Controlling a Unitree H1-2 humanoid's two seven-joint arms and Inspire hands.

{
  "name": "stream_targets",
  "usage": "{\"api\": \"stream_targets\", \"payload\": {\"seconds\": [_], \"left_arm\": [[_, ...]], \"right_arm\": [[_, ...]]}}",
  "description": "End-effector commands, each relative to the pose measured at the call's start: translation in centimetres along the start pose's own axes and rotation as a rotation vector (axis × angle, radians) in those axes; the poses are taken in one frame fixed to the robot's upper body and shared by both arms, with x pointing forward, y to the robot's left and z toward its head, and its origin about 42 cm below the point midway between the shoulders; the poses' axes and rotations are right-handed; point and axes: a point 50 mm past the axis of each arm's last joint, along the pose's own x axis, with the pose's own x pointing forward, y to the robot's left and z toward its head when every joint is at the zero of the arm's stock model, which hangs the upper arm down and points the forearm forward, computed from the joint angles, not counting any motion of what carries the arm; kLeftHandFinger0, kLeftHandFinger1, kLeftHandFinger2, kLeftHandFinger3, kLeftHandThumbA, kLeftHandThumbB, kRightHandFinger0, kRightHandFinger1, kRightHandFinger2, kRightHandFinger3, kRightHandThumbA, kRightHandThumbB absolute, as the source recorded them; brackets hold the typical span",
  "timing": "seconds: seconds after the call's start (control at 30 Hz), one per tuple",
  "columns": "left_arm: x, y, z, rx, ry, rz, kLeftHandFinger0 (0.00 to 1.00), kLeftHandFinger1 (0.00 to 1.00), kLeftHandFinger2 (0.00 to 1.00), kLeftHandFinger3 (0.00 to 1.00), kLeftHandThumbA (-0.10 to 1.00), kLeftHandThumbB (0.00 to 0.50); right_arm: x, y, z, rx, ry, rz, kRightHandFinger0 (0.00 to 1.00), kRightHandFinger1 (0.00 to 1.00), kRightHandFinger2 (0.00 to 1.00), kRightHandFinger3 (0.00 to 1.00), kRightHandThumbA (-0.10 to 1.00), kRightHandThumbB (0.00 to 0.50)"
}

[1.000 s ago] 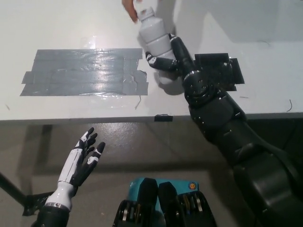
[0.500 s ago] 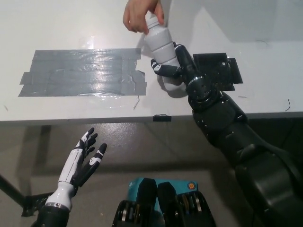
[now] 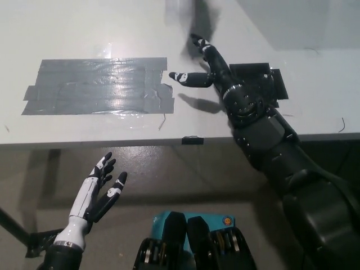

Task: A white bottle is kept in the middle of the desk infront of the robot and the robot picks it up with its right hand and passes it to a person

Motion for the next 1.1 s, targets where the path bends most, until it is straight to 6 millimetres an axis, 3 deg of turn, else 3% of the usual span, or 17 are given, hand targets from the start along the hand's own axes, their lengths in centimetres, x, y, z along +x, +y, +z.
{"api": "stream_targets", "payload": {"seconds": [0.0,0.17,0.2,0.27,0.33,0.37,0.43,0.57,0.63,0.67,0.73,0.77,0.87,0.93,1.07], "left_arm": [[0.7,0.6,1.2,0.027,-0.052,-0.001,1.0,1.0,1.0,1.0,0.69,0.0],[1.1,1.0,1.5,0.03,-0.059,0.004,1.0,1.0,1.0,1.0,0.67,0.0],[1.2,1.1,1.6,0.035,-0.054,0.008,1.0,1.0,1.0,1.0,0.66,0.0],[1.4,1.3,1.9,0.05,-0.068,0.012,1.0,1.0,1.0,1.0,0.66,0.0],[1.6,1.5,2.0,0.059,-0.068,0.016,1.0,1.0,1.0,1.0,0.7,0.0],[1.7,1.6,2.1,0.059,-0.07,0.016,1.0,1.0,1.0,1.0,0.7,0.0],[1.9,1.7,2.1,0.054,-0.078,0.016,1.0,1.0,1.0,1.0,0.7,0.0],[2.6,1.5,2.3,0.029,-0.075,0.016,1.0,1.0,1.0,1.0,0.7,0.0],[2.7,1.5,2.3,0.033,-0.074,0.021,1.0,1.0,1.0,1.0,0.71,0.0],[2.7,1.4,2.2,0.036,-0.075,0.023,1.0,1.0,1.0,1.0,0.71,0.0],[2.5,1.3,2.0,0.039,-0.064,0.019,1.0,1.0,1.0,1.0,0.72,0.0],[2.4,1.2,1.9,0.035,-0.065,0.017,1.0,1.0,1.0,1.0,0.72,0.0],[2.4,1.1,1.7,0.034,-0.068,0.015,1.0,1.0,1.0,1.0,0.72,0.0],[2.4,1.1,1.7,0.04,-0.071,0.016,1.0,1.0,1.0,1.0,0.72,0.0],[2.2,1.1,1.6,0.029,-0.068,0.019,1.0,1.0,1.0,1.0,0.68,0.0]], "right_arm": [[0.1,-1.8,3.0,0.036,-0.165,0.045,1.0,1.0,1.0,1.0,0.81,0.5],[-2.8,-4.2,4.5,0.137,-0.311,0.062,1.0,1.0,1.0,1.0,0.84,0.5],[-3.5,-4.6,4.8,0.146,-0.329,0.066,1.0,1.0,1.0,1.0,0.92,0.5],[-5.8,-5.7,5.2,0.157,-0.379,0.062,1.0,1.0,1.0,1.0,0.86,0.492],[-8.8,-6.6,4.9,0.154,-0.442,0.027,1.0,1.0,1.0,1.0,0.9,0.489],[-10.5,-6.9,4.5,0.157,-0.466,0.014,1.0,1.0,1.0,1.0,0.91,0.497],[-12.5,-7.1,3.5,0.187,-0.502,0.001,1.0,1.0,1.0,1.0,0.9,0.463],[-17.1,-7.3,0.8,0.238,-0.515,-0.034,1.0,1.0,1.0,1.0,0.94,0.499],[-18.2,-7.1,-0.7,0.291,-0.534,-0.015,1.0,1.0,1.0,1.0,0.86,0.462],[-19.1,-6.7,-2.4,0.376,-0.529,0.02,1.0,1.0,1.0,1.0,0.83,0.457],[-20.3,-6.3,-3.8,0.395,-0.502,0.024,1.0,1.0,1.0,1.0,0.84,0.457],[-21.1,-6.0,-4.8,0.391,-0.489,0.02,1.0,1.0,1.0,1.0,0.86,0.432],[-22.1,-5.4,-6.5,0.4,-0.465,0.011,1.0,1.0,1.0,1.0,0.9,0.406],[-22.4,-5.2,-6.9,0.405,-0.45,-0.002,1.0,1.0,1.0,1.0,0.93,0.432],[-23.1,-4.9,-8.3,0.415,-0.424,-0.007,1.0,1.0,1.0,1.0,0.96,0.412]]}}
